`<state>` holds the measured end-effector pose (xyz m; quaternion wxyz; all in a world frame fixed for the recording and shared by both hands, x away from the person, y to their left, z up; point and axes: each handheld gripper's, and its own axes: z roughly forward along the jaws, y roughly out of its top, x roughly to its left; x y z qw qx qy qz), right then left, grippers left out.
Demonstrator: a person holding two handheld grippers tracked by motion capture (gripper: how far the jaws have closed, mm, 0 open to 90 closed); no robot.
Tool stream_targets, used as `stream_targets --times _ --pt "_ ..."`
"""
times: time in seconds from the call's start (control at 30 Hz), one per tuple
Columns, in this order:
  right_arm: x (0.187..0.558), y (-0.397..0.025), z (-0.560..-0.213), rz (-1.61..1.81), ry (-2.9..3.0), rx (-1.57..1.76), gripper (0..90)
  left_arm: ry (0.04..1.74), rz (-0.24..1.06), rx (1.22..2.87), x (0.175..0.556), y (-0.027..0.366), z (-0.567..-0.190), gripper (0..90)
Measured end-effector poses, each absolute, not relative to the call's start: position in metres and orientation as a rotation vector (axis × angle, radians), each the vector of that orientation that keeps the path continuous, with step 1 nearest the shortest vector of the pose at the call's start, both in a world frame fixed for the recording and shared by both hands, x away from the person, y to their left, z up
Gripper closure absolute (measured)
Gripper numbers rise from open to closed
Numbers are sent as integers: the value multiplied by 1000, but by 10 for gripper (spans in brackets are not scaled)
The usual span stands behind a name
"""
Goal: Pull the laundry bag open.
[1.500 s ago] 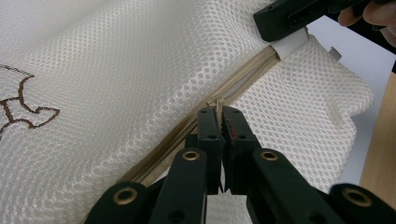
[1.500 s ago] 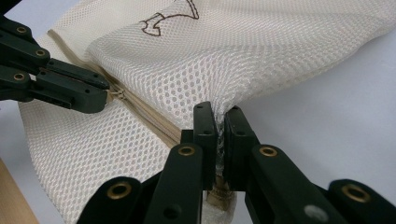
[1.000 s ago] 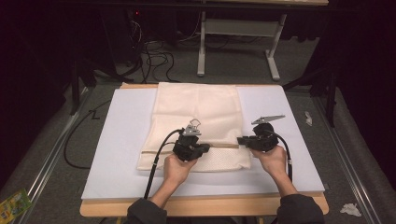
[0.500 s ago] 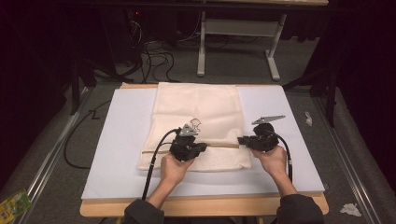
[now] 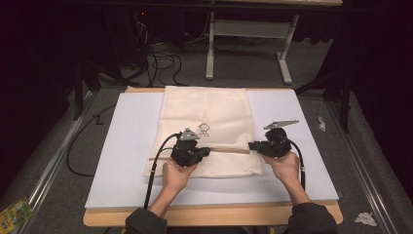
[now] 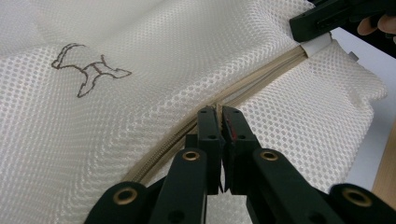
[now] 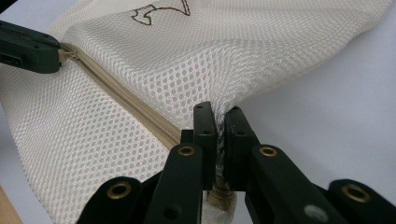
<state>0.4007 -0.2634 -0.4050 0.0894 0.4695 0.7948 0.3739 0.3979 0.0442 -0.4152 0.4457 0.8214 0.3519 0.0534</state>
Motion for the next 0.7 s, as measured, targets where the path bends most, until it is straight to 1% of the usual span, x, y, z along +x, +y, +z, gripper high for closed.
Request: stream_targets --times 0.7 --pt "401 -264 -404 1123 2349 1396 872 888 140 2020 399 57 -413 872"
